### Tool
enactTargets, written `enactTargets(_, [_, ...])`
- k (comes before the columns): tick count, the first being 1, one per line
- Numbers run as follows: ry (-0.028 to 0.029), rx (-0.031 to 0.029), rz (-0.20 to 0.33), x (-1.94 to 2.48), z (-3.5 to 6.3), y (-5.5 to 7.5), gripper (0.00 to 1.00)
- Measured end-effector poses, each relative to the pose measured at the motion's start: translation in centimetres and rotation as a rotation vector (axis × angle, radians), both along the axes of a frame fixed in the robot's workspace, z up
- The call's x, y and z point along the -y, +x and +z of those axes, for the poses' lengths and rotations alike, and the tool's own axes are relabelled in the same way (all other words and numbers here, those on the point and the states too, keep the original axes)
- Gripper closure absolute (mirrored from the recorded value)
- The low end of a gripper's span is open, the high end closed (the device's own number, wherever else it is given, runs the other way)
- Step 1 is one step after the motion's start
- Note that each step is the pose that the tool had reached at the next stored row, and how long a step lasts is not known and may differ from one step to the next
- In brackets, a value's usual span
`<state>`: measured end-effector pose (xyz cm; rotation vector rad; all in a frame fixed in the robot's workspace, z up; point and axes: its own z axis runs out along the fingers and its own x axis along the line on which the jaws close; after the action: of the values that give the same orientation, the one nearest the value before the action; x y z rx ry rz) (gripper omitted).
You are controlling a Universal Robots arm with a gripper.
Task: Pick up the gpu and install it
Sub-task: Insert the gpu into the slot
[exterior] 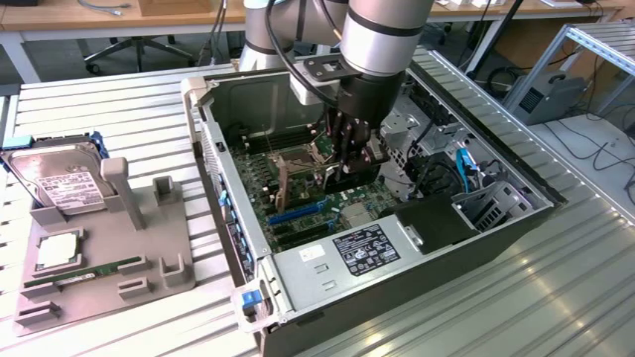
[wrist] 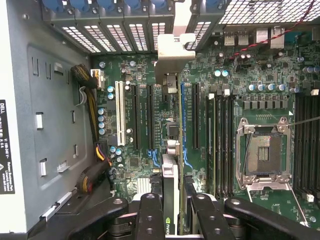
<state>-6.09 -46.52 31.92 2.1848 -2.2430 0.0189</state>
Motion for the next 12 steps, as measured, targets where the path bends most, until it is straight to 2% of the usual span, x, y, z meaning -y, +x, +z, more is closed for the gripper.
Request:
enactTargets(4, [0.0,0.0,0.0,0.0,-0.04,-0.04,0.73])
enactTargets(6, [0.0,0.0,0.0,0.0,-0.59,-0.26,0.73])
enactTargets(12, [0.0001,0.0,0.0,0.0,-0.82,-0.48,0.73])
